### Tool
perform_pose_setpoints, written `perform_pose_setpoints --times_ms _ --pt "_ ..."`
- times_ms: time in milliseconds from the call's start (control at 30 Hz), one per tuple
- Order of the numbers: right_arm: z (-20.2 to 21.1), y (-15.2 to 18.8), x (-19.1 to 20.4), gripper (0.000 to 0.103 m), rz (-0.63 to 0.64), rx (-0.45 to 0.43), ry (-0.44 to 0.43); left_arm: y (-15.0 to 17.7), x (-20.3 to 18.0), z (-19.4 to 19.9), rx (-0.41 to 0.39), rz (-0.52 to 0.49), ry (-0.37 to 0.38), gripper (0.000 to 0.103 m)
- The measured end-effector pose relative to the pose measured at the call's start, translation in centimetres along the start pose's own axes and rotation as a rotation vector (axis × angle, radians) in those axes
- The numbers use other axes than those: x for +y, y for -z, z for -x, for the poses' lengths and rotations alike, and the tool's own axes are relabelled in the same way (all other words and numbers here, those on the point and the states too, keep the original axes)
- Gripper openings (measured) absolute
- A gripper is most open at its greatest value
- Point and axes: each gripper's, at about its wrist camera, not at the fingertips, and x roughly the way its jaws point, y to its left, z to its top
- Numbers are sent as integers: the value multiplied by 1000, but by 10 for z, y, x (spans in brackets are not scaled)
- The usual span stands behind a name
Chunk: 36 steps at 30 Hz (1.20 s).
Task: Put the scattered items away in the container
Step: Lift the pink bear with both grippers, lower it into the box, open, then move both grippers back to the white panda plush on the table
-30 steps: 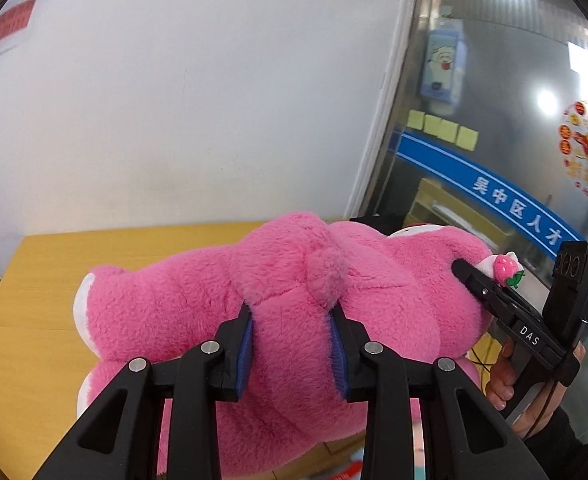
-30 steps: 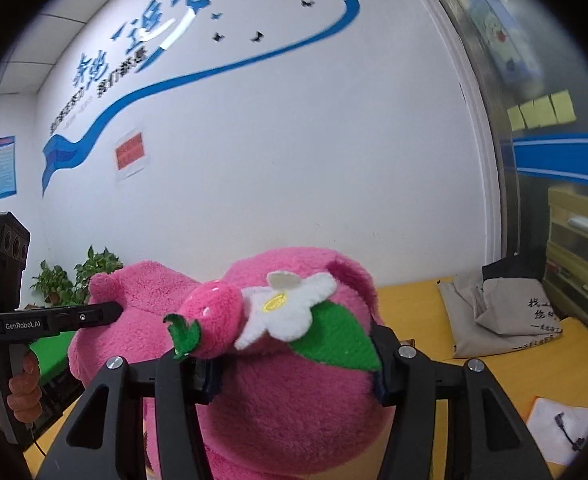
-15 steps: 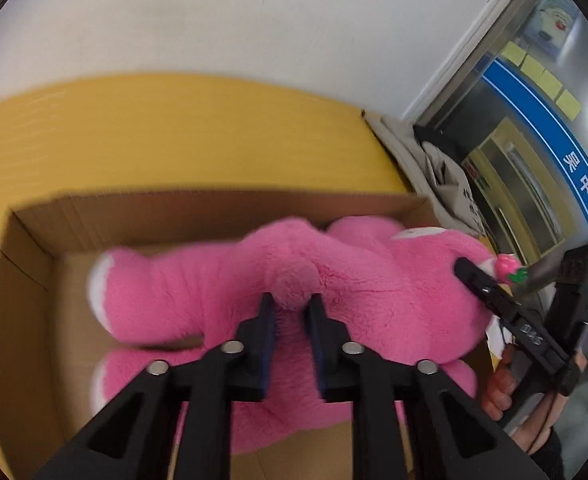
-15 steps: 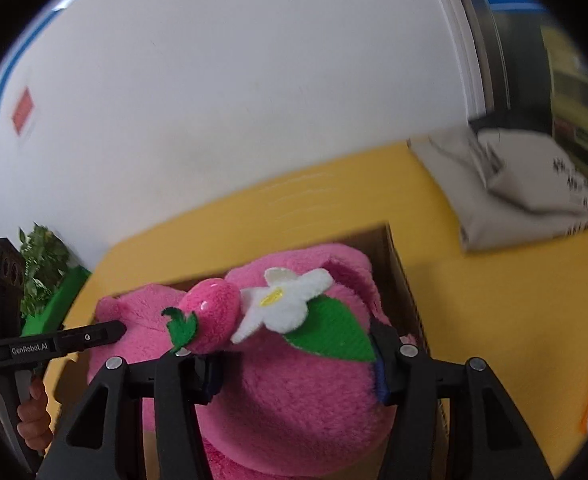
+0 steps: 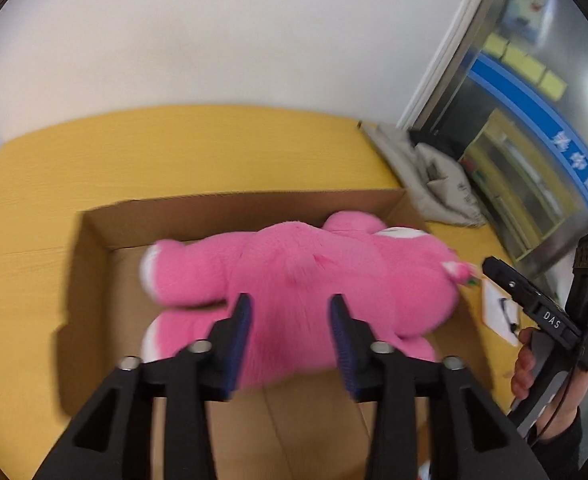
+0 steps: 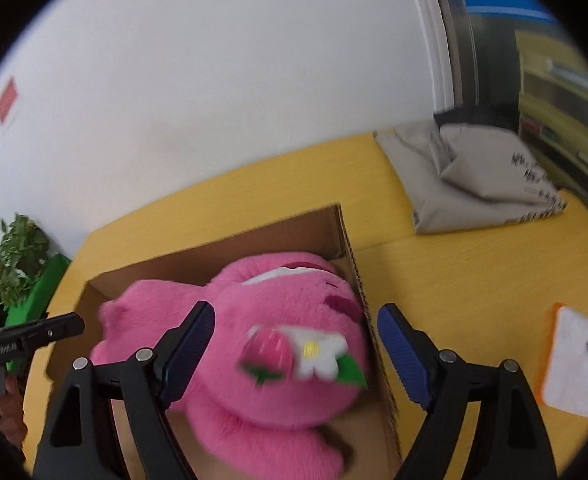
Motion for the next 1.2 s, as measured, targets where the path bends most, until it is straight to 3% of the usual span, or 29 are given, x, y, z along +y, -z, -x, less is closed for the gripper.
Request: perform_pose_setpoints --times_ms 67,100,200,333,567,833,1000,1200 --pt "41 11 -2 92 -20 -22 -44 23 -4 43 -61 -12 -26 93" --pt "58 20 -1 101 -29 -24 -64 38 -6 63 -84 -15 -41 96" --pt "101 57 13 103 -6 -8 -113 84 -10 111 -115 10 -109 96" --pt "148 110 43 103 71 -17 -98 150 -27 155 -197 38 -197 103" --pt "212 180 84 103 202 -76 -50 236 -32 184 -231 129 -186 103" --pt "248 227 97 103 249 -90 -32 282 -53 193 -252 112 -161 103" --pt "252 247 96 103 248 -74 -25 294 -75 190 -239 40 -141 103" --pt "258 253 99 103 257 -78 -16 301 -85 187 -222 21 -128 103"
